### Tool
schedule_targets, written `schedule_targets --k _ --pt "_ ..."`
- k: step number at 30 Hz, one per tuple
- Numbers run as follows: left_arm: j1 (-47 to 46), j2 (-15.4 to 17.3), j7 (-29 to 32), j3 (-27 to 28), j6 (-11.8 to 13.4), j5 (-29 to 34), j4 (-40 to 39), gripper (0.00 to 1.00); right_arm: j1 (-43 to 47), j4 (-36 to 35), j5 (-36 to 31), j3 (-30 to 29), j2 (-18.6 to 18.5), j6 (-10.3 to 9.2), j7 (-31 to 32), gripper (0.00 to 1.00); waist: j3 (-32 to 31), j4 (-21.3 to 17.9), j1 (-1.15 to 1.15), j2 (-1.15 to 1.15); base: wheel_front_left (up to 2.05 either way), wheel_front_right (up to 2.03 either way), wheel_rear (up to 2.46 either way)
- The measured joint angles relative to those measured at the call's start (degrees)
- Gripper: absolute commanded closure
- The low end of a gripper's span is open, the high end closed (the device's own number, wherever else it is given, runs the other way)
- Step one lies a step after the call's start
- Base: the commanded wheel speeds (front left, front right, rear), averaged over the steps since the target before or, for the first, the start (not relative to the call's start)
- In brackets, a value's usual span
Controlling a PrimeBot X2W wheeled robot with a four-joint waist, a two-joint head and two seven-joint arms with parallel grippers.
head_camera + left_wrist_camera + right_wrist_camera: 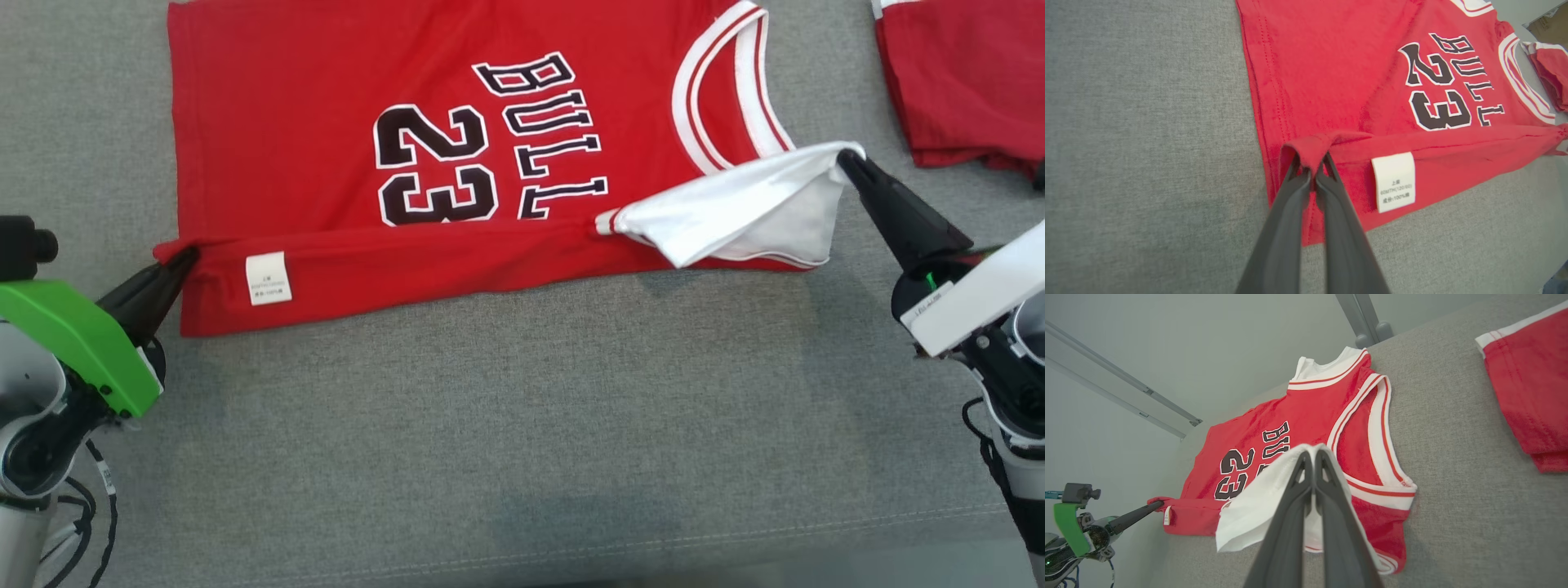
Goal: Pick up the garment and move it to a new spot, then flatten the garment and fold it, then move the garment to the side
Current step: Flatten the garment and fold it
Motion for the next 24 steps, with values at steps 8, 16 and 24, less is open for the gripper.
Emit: schedule_targets --k 8,16,24 --pt "-4.02 -1.34 2.52 -0.55 0.04 -1.00 0.64 1.00 -7.03 4.31 -1.86 0.62 -0.20 -1.58 1.87 1.00 4.13 0.48 0.00 0.00 0.00 0.00 0.00" --pt "-7.24 -1.57 4.93 -0.41 1.00 -2.60 3.38 1.00 -13.19 8.05 -3.59 3.03 -0.04 -2.02 3.16 1.00 5.80 0.90 0.00 0.00 0.00 0.00 0.00" --pt "-9.10 -1.66 5.84 -0.14 1.45 -3.14 4.81 1.00 -16.10 10.58 -4.17 4.88 1.36 -1.97 3.21 1.00 6.13 0.27 0.00 0.00 0.00 0.00 0.00"
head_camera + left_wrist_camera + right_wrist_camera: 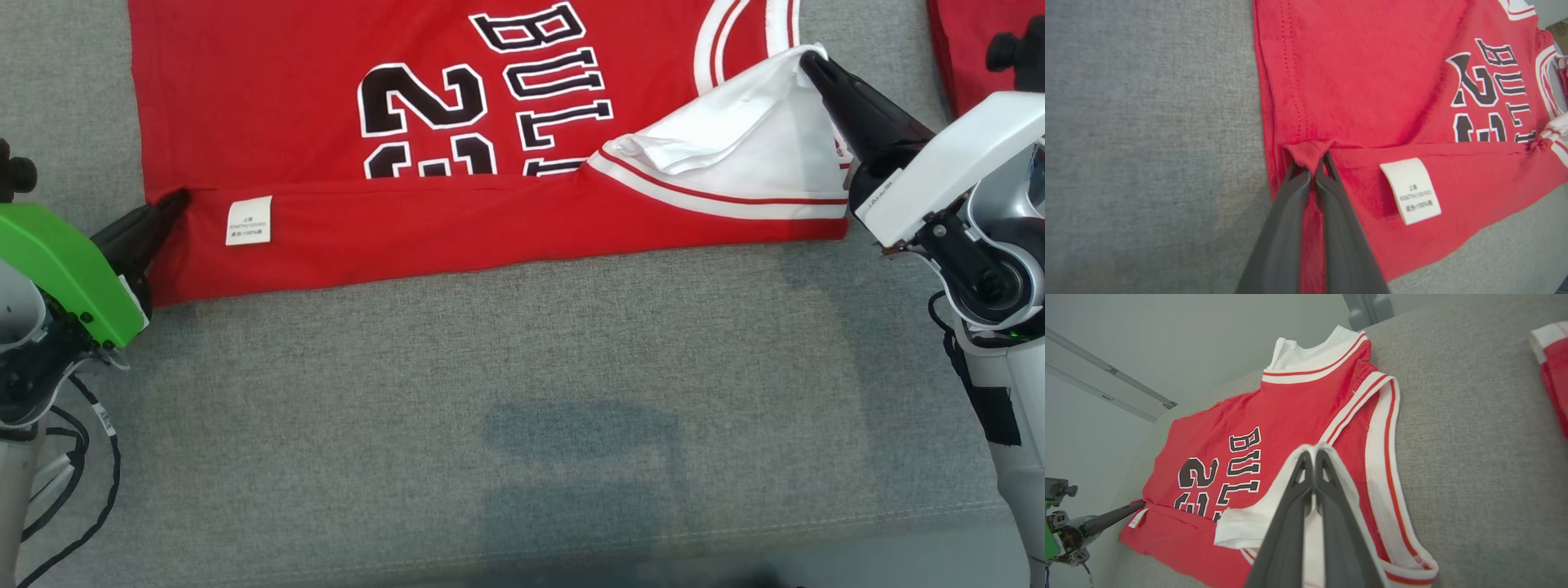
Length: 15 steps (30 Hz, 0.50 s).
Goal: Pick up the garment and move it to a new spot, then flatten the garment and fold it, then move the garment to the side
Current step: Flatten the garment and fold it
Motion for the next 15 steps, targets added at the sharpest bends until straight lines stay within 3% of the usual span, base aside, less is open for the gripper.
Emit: schedule_targets --k 8,9,11,12,15 --pt "-1.20 0.00 0.58 -0.02 0.52 0.00 1.37 1.00 -2.26 2.96 -1.63 0.52 0.55 0.14 -0.16 0.98 0.31 -0.69 0.00 0.00 0.00 0.00 0.00" --pt "-1.20 0.01 0.58 -0.02 0.67 0.01 1.59 1.00 -2.74 3.25 -2.15 0.56 0.48 0.14 -0.37 0.70 0.35 -0.75 0.00 0.00 0.00 0.00 0.00" --pt "-1.32 -0.01 0.56 0.23 1.02 0.05 2.45 0.46 -3.66 3.77 -3.63 0.53 0.26 0.10 -1.29 0.00 0.45 -0.85 0.00 0.00 0.00 0.00 0.00" --pt "-1.42 -0.01 0.56 0.32 1.13 0.05 2.81 0.00 -4.14 4.14 -4.31 0.54 0.14 0.08 -1.54 0.00 0.48 -0.89 0.00 0.00 0.00 0.00 0.00" --pt "-1.83 -0.27 0.44 0.94 1.75 -0.18 3.44 0.00 -4.94 5.33 -5.16 0.65 0.11 -0.07 -1.98 0.00 0.51 -0.99 0.00 0.00 0.00 0.00 0.00"
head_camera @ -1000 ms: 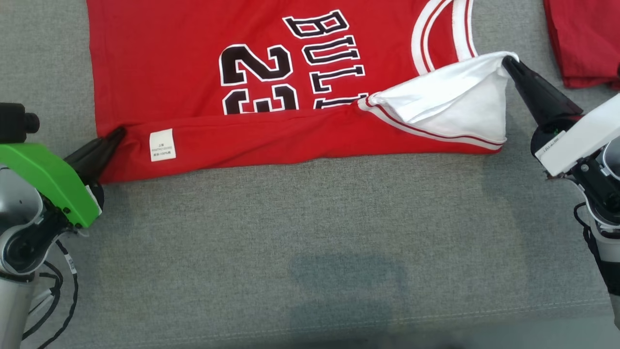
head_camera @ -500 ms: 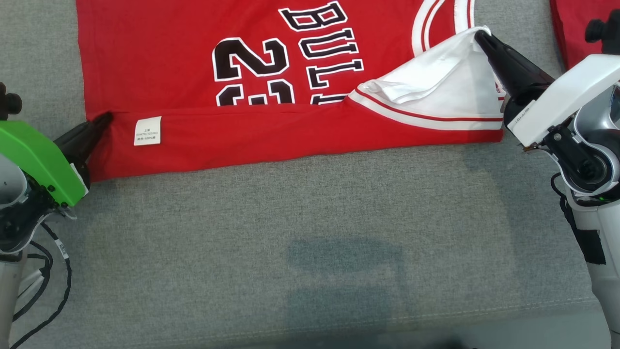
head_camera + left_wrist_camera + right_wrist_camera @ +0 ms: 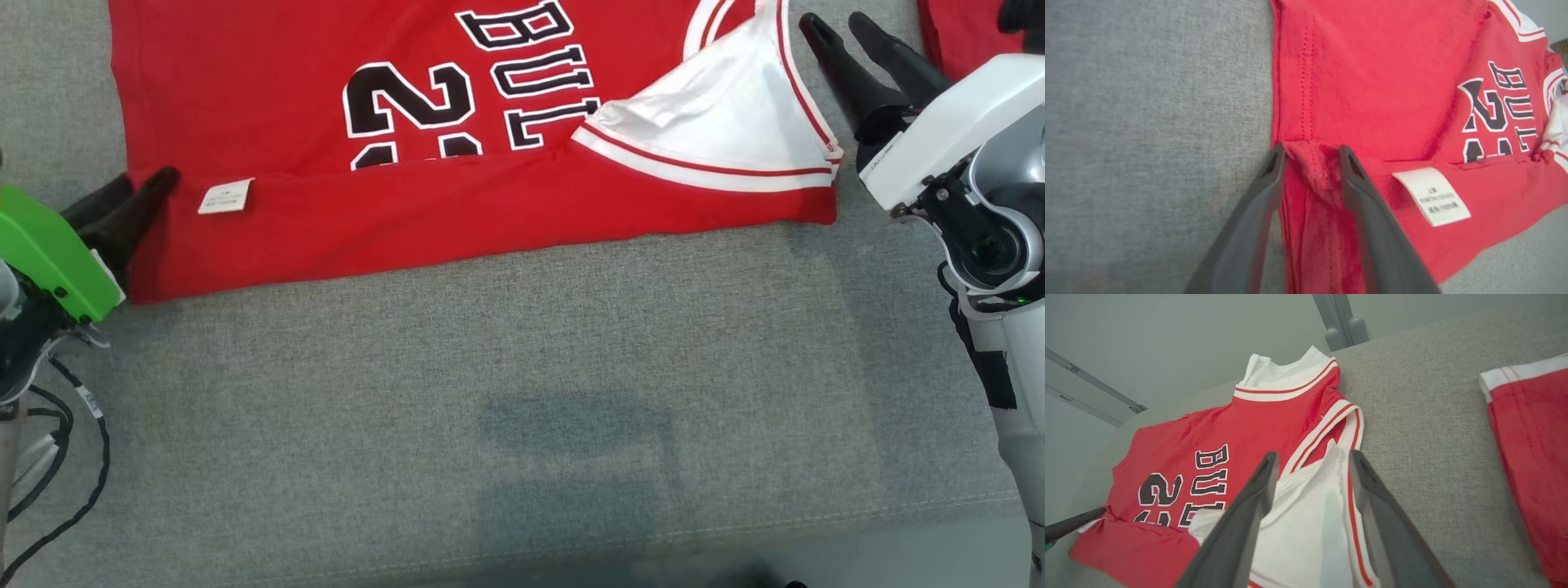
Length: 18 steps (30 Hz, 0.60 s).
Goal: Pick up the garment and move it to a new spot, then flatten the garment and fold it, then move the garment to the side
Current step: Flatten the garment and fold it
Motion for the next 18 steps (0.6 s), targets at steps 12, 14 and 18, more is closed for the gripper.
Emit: schedule_targets --k 12,14,18 --pt "-2.81 1.86 -11.43 9.94 1.44 1.19 -0.20 0.00 1.65 0.94 -2.55 -1.49 -1.23 0.14 -6.20 0.00 -2.04 0.29 0.00 0.00 0.00 0.00 0.00" --pt "-2.60 3.18 -13.83 10.80 1.34 2.89 -0.75 0.00 3.87 0.90 -2.93 -1.68 -1.51 0.21 -7.34 0.00 -2.65 0.38 0.00 0.00 0.00 0.00 0.00" --pt "1.51 1.69 -16.71 10.07 0.66 3.68 -1.71 0.00 9.44 0.89 -4.21 -1.82 -2.22 0.03 -9.06 0.00 -4.00 0.65 0.00 0.00 0.00 0.00 0.00"
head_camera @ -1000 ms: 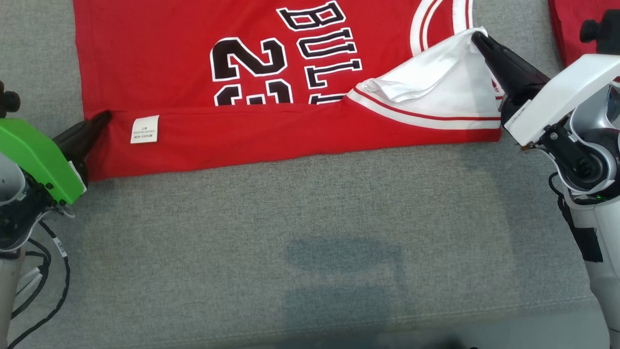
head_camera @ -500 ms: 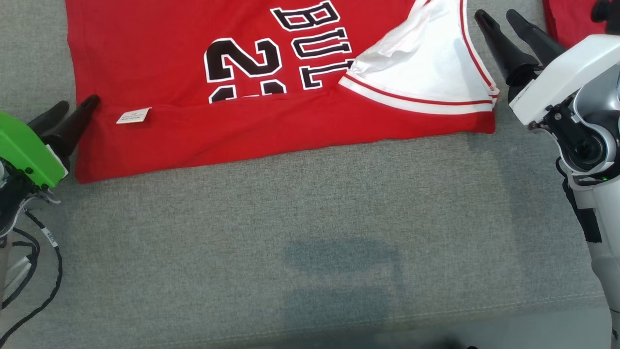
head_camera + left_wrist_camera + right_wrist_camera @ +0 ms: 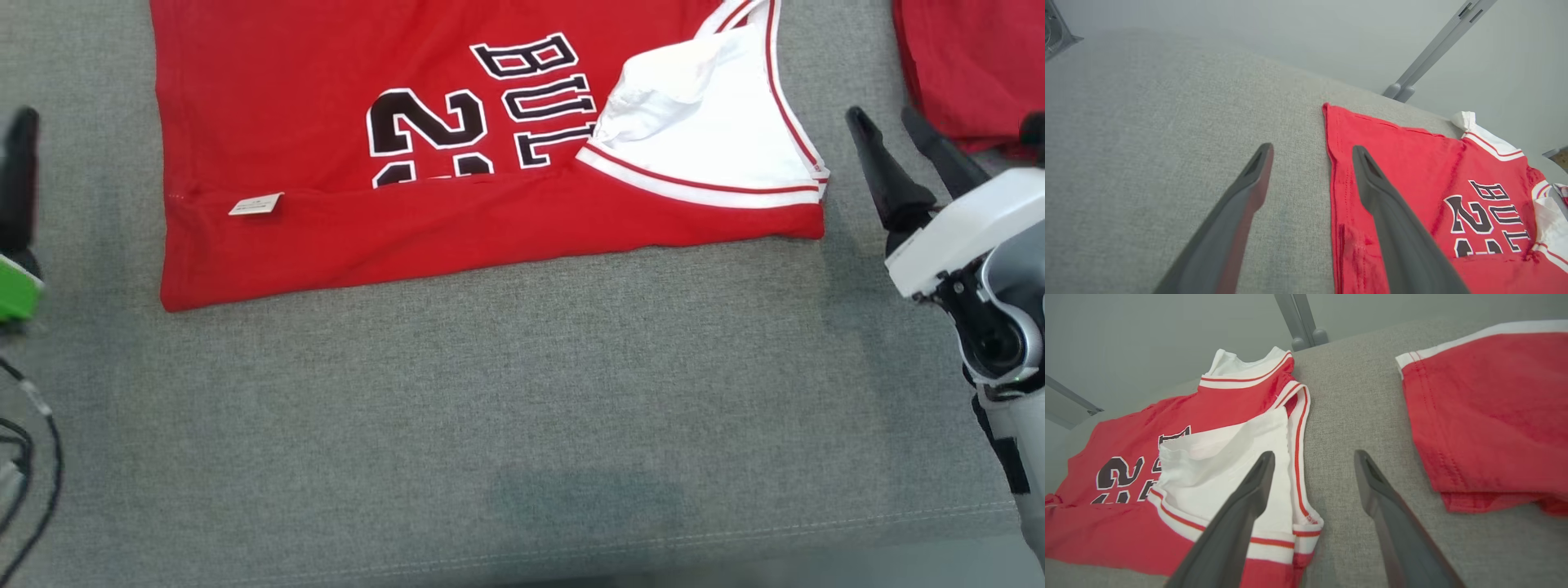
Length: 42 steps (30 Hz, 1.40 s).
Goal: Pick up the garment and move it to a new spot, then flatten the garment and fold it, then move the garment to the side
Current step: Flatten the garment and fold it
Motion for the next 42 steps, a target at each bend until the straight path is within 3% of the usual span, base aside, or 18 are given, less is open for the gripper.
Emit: schedule_targets --k 7,17,42 --pt "8.40 -7.86 -5.32 -3.65 -0.74 -0.04 -0.11 0.00 7.82 -0.12 -0.30 -0.15 -0.43 -0.64 -1.59 0.00 -1.77 1.75 0.00 0.00 0.00 0.00 0.00" --pt "9.28 -10.78 -9.43 -7.40 -1.49 2.44 0.30 0.00 9.61 -1.44 -0.63 1.07 0.27 -1.43 -1.66 0.00 -1.74 4.72 0.00 0.00 0.00 0.00 0.00" --pt "10.04 -10.25 -6.13 -12.41 -1.99 4.82 1.40 0.00 13.82 -5.12 -2.21 2.69 -0.57 -3.05 -0.05 0.00 0.28 4.76 0.00 0.00 0.00 0.00 0.00"
